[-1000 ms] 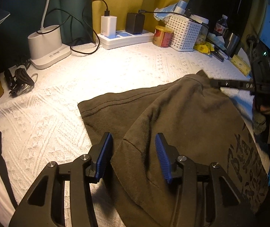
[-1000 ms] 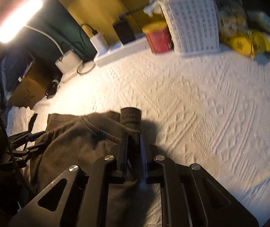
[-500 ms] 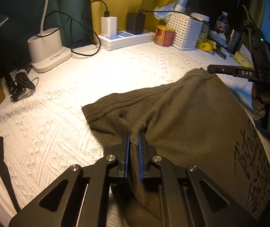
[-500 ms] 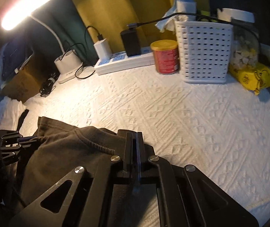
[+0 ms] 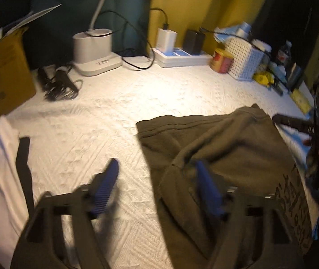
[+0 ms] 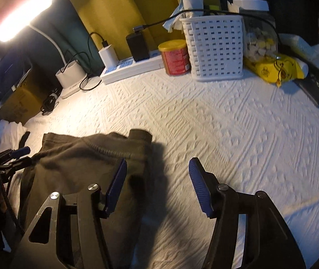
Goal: Fold small clothes
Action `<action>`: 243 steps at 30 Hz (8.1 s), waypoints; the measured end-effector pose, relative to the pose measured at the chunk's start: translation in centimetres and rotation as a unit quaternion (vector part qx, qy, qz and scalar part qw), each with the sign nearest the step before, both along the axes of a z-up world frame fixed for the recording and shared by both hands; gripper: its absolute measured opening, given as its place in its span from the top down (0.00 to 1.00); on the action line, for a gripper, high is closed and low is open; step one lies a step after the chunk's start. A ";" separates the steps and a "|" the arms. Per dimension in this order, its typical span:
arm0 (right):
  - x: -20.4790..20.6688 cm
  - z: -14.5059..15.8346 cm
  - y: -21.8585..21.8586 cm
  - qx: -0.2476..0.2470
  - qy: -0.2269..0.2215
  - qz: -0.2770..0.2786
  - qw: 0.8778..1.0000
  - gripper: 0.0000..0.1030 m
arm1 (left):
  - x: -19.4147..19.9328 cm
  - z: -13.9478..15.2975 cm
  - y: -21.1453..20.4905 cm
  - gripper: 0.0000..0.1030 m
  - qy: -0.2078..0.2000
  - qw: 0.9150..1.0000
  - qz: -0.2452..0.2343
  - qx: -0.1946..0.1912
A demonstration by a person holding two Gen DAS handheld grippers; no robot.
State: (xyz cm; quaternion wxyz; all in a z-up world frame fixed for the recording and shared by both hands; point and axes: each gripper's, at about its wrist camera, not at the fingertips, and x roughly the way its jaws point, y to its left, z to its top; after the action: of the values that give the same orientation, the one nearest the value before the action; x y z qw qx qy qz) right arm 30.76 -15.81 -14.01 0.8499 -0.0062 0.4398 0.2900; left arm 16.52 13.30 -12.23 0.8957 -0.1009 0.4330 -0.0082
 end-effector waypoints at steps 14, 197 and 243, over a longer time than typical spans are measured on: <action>-1.6 -1.2 3.1 -0.002 0.016 0.043 0.999 0.37 | 1.2 -1.6 -4.9 0.22 0.016 0.997 -0.076 0.001; -10.6 6.9 20.5 0.049 -0.099 0.181 0.977 0.86 | -6.0 4.2 6.3 0.78 -0.084 0.996 -0.007 0.030; -1.2 -0.5 21.1 -0.032 -0.007 0.088 0.996 0.54 | -1.1 0.5 12.1 0.73 0.009 0.997 0.072 0.023</action>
State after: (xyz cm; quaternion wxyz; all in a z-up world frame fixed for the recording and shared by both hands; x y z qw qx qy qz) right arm 29.55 5.29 -14.49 0.8238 -0.0740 0.4402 0.3495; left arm 15.44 25.40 -11.76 0.8922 -0.1113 0.4325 0.0667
